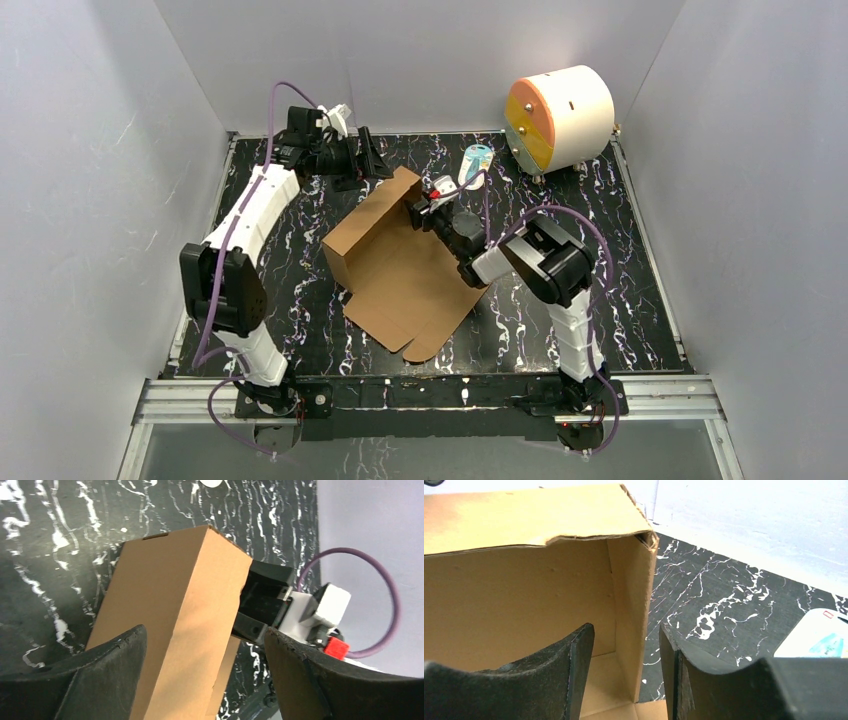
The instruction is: Fold the paper box
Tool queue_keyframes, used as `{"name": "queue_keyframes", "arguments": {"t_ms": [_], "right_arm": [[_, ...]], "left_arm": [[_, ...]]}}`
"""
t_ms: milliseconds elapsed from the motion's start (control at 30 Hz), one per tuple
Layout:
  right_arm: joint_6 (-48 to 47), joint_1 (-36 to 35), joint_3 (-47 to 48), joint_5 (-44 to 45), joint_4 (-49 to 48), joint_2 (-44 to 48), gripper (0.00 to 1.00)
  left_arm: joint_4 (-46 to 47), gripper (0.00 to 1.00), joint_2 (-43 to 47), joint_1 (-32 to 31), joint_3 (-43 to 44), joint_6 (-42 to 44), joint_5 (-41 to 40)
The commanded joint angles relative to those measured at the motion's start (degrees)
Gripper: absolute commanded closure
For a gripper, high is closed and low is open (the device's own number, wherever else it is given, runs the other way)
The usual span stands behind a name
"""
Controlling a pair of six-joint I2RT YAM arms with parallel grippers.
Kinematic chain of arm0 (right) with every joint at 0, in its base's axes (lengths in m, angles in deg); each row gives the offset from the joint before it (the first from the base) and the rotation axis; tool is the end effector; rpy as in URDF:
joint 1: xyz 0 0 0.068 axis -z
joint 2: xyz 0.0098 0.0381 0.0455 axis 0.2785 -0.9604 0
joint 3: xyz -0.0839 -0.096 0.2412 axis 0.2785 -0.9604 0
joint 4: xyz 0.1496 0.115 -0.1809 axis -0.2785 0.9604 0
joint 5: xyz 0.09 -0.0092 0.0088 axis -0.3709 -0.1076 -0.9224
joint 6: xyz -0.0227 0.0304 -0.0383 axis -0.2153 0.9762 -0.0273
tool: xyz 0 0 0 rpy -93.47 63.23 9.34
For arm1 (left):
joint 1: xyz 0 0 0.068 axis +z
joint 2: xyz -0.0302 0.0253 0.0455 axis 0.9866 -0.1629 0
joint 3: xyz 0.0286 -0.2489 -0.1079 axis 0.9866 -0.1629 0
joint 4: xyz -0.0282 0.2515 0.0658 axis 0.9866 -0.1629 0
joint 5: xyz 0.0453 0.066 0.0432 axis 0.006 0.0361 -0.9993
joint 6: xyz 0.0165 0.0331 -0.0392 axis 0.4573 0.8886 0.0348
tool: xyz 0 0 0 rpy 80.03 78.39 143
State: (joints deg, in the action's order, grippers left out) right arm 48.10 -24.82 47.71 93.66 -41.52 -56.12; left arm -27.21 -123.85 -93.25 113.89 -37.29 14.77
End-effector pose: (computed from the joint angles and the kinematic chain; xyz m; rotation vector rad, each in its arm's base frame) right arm 0.3166 0.2687 0.1521 -0.4004 1.3499 0.4829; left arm 0.3872 -0.1064 0.3366 0.0672 2.2480 -0.9998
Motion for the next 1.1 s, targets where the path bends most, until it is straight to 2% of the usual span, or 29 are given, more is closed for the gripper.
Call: {"name": "queue_keyframes", "arguments": {"t_ms": [0,233,500,733,900,1067], "right_arm": [[0.9,-0.1,-3.4,0.2,-3.8,6.4,0.39],[2.5,-0.1,-10.2,1.3,3.8,15.7,0.23],[5.5,0.1,-14.8,5.1,23.9,29.2,0.13],[8.5,0.4,-22.0,9.0,37.8,42.9,0.11],[11.4,0.5,-27.2,10.6,44.4,52.5,0.11],[12.8,0.6,-31.0,12.6,48.5,62.3,0.11]], "left_arm": [[-5.5,0.16,7.1,-0.3,1.9,4.7,-7.5],[-8.9,0.16,13.5,-2.8,1.0,10.5,-19.2],[-12.4,0.14,16.5,-17.0,0.1,16.7,-41.6],[-13.7,0.14,13.7,-26.9,1.6,20.8,-56.7],[-14.4,0.14,8.3,-34.1,2.0,25.9,-72.2],[-13.6,0.15,3.6,-37.0,1.4,29.1,-83.5]]}}
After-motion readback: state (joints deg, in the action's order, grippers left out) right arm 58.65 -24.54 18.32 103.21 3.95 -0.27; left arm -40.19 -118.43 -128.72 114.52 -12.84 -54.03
